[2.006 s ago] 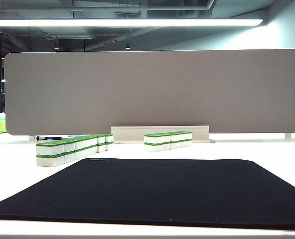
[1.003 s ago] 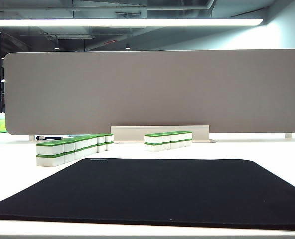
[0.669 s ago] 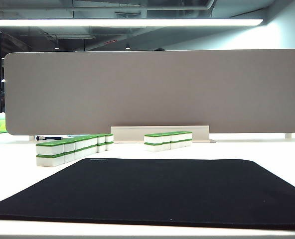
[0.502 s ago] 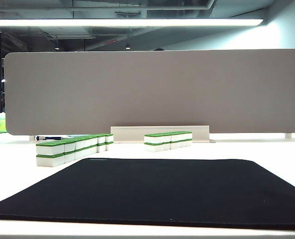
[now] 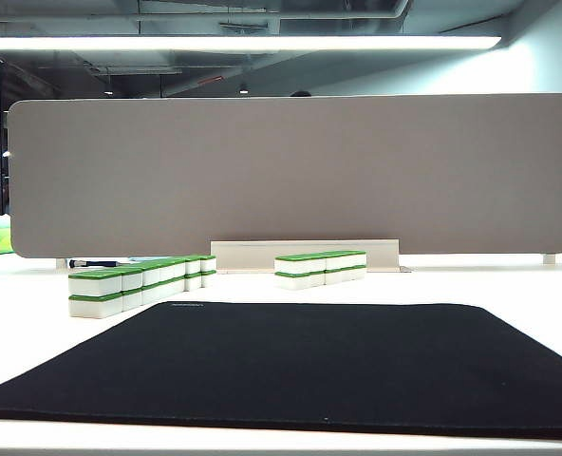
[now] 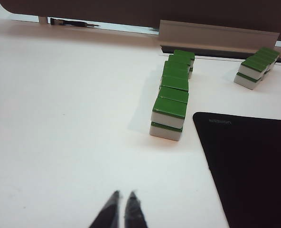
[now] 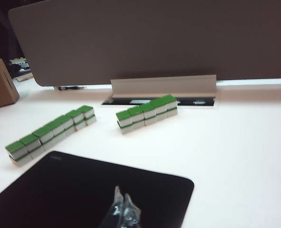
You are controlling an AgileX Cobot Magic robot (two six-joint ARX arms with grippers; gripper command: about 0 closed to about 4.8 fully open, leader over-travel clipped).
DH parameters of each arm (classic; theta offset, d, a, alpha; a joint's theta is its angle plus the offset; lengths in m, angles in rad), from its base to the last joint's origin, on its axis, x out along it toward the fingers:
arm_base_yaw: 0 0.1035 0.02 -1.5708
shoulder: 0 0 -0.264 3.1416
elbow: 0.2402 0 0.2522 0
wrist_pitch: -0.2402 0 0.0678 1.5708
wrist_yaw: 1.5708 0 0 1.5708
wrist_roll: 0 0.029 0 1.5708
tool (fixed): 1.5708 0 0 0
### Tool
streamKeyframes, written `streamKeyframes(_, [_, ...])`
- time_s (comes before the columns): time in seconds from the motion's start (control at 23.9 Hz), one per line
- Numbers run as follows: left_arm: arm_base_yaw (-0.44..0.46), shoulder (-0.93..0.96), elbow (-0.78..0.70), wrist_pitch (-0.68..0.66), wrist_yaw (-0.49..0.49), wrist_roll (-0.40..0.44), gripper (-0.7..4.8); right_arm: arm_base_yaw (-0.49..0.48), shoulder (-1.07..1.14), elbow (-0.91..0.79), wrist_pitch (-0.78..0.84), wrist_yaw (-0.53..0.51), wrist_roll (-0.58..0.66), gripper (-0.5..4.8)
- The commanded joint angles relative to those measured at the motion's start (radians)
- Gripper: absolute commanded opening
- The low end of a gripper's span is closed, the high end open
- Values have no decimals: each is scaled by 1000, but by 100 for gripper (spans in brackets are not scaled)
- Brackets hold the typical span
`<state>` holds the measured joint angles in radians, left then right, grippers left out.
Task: Take a mahjong tile from the mahjong wall and then place it on the table close to you.
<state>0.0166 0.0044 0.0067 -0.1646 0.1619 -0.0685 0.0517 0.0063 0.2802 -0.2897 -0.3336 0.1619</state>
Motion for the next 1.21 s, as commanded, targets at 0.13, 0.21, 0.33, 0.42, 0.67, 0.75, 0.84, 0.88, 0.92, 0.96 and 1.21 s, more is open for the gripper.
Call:
streamKeyframes(0.13, [-2,1,1,-6,11,0,21,-1,-5,52,-6,1,3,-2])
streamKeyframes(0.21, [-2,1,1,-6,11,0,21,-1,0,64,-6,1,3,-2])
streamKeyframes(0.33, [-2,1,1,-6,11,0,21,-1,45,82,-5,-5,25,-2])
streamKeyframes(0.42, [-2,1,1,-6,11,0,21,-1,86,96,-5,-10,25,-2])
streamKeyframes(0.67, [-2,1,1,-6,11,0,21,-1,200,140,-4,-61,25,-2])
streamKeyframes(0.75, [-2,1,1,-6,11,0,21,0,229,154,-4,-85,25,-2])
streamKeyframes(0.84, [-2,1,1,-6,11,0,21,0,264,167,-4,-106,25,-2])
streamKeyframes(0.88, [-2,1,1,-6,11,0,21,0,273,171,-2,-119,25,-2])
streamKeyframes(0.92, [-2,1,1,-6,11,0,21,0,294,179,-4,-144,25,-2])
streamKeyframes(0.96, [-2,1,1,-6,11,0,21,0,305,184,-5,-163,25,-2])
streamKeyframes(1.21, [-2,1,1,-6,11,0,21,1,370,209,-6,-231,25,-2])
